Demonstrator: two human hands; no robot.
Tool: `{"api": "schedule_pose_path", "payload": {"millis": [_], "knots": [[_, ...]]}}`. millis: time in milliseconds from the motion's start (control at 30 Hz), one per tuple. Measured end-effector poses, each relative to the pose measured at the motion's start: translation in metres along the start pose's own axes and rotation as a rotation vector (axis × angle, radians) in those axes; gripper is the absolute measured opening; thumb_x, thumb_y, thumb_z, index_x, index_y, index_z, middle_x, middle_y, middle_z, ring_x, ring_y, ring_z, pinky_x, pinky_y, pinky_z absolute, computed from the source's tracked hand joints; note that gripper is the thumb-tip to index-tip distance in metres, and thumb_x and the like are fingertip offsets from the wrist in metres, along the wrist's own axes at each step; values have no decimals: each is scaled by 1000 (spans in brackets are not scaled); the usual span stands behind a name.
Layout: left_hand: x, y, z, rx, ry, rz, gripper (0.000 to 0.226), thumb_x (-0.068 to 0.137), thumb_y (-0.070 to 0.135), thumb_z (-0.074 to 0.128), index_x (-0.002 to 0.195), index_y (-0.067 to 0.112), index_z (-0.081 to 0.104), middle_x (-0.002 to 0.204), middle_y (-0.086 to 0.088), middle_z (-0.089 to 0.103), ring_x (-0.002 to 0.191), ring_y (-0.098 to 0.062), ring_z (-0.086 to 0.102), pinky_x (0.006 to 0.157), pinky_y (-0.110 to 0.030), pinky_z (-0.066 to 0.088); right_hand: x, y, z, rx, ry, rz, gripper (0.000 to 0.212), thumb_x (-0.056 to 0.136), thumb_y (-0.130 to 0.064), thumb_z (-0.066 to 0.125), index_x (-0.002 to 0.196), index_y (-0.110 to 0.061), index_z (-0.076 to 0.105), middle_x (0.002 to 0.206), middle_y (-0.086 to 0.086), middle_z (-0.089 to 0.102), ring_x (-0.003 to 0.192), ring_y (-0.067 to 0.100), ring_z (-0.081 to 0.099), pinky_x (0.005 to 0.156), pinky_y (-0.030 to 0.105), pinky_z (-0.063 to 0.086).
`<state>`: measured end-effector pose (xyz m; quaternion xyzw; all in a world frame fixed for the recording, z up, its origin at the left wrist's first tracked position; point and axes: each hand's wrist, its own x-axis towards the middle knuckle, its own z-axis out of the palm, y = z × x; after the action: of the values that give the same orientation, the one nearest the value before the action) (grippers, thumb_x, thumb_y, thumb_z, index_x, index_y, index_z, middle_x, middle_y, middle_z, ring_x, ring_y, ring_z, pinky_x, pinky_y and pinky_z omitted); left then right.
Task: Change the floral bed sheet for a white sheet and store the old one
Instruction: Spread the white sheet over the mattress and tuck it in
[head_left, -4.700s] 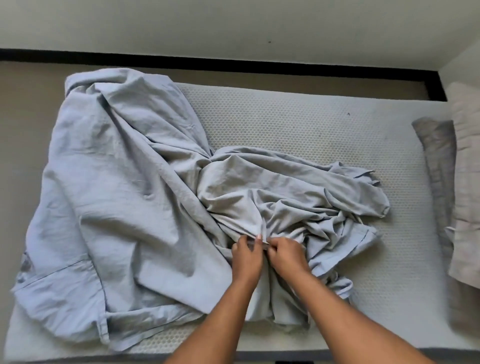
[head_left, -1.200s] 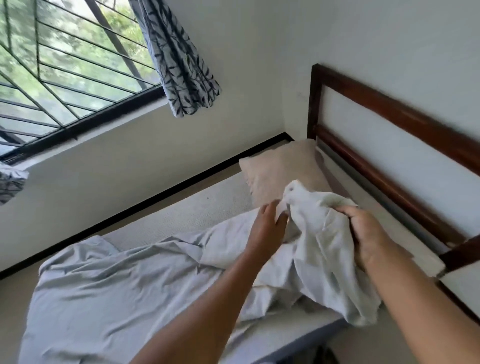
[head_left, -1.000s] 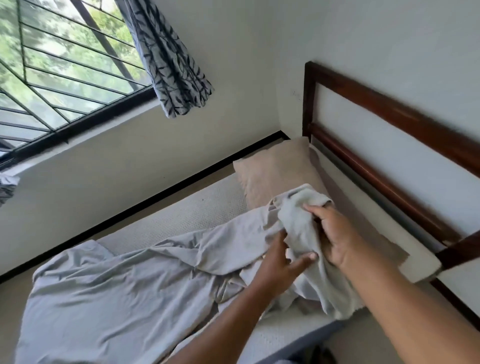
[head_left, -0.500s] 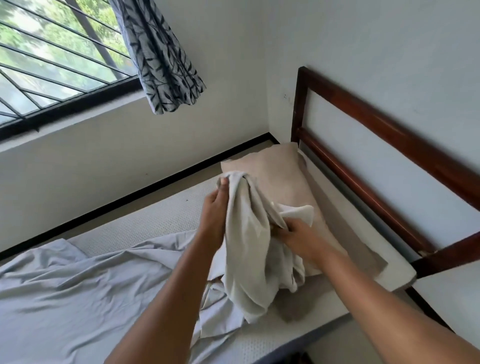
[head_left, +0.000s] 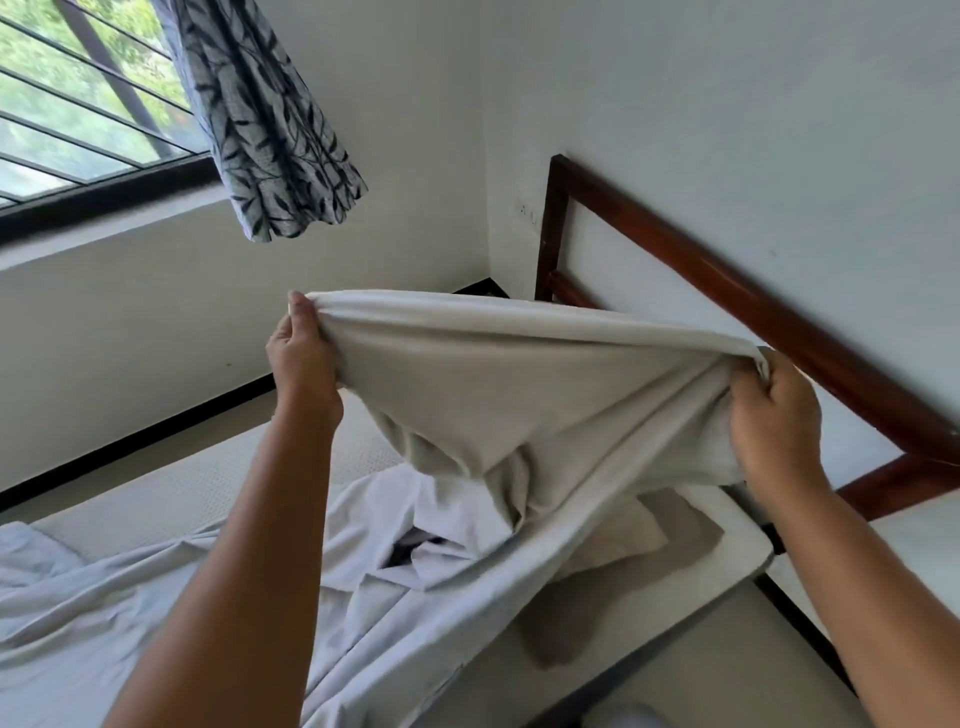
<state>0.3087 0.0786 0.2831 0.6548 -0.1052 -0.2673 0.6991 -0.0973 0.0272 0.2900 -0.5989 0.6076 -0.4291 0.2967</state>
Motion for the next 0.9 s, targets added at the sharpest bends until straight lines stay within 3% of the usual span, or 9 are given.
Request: {"api": "schedule_pose_path", "payload": {"millis": [100,233,367,433,467,533,667,767,900], "knots": [[1,18,29,-75,-107,27,35,91,57,59,83,28,78,84,3,70,90,-20,64,88,-45,55,-12,-9,-26,26,-66,-20,18,108,-22,46,110,-24,64,95,-14,63,86,-12,60,72,6,43],[-10,38,74,-254,-251,75,25,97,34,59,104,17,76,110,-11,74,109,-26,68,100,-46,53,-7,-14,-62,253,-65,45,25,106,-39,48,93,-27,65,85,-15,68,81,-9,64,68,18,49],[-35,53,130,-354,-382,135,25,98,15,56,85,19,77,90,-4,74,88,-17,68,90,-38,52,50,139,-147,492,-33,532,73,81,-79,63,133,-28,65,136,11,64,117,24,66,82,50,60],[-45,57,159,-334,-407,129,25,98,14,54,81,19,72,80,-2,70,80,-16,66,83,-37,52,57,135,-163,554,-42,517,67,79,-77,65,131,-34,67,131,3,68,119,25,66,89,52,58],[-51,56,177,-309,-412,121,23,98,14,53,83,18,70,77,-2,69,77,-16,66,79,-35,54,48,100,-163,554,-77,516,59,74,-76,65,119,-39,74,117,-5,75,107,15,71,83,40,61],[-55,48,206,-257,-400,87,17,99,18,54,93,14,70,86,-7,72,85,-22,69,85,-39,58,48,67,-157,437,-215,538,49,62,-75,61,91,-42,81,93,-15,78,86,3,74,68,22,61],[-52,14,250,-157,-374,-44,22,96,30,59,109,19,74,115,-11,73,111,-30,68,99,-52,53,68,140,-163,2,-296,576,35,95,-55,60,113,-26,69,107,5,73,96,26,66,93,43,52],[-58,-12,271,-140,-331,-117,23,99,33,58,116,24,71,117,-6,73,110,-28,68,95,-49,56,72,203,-158,-283,-333,570,26,105,-25,55,123,-11,64,116,16,65,98,27,55,92,41,43],[-70,-45,291,-214,-299,-169,27,104,31,52,124,23,67,119,-5,72,111,-27,68,92,-48,57,85,276,-145,-541,-499,663,18,98,-10,54,109,-1,66,113,24,66,102,39,60,87,41,44]]}}
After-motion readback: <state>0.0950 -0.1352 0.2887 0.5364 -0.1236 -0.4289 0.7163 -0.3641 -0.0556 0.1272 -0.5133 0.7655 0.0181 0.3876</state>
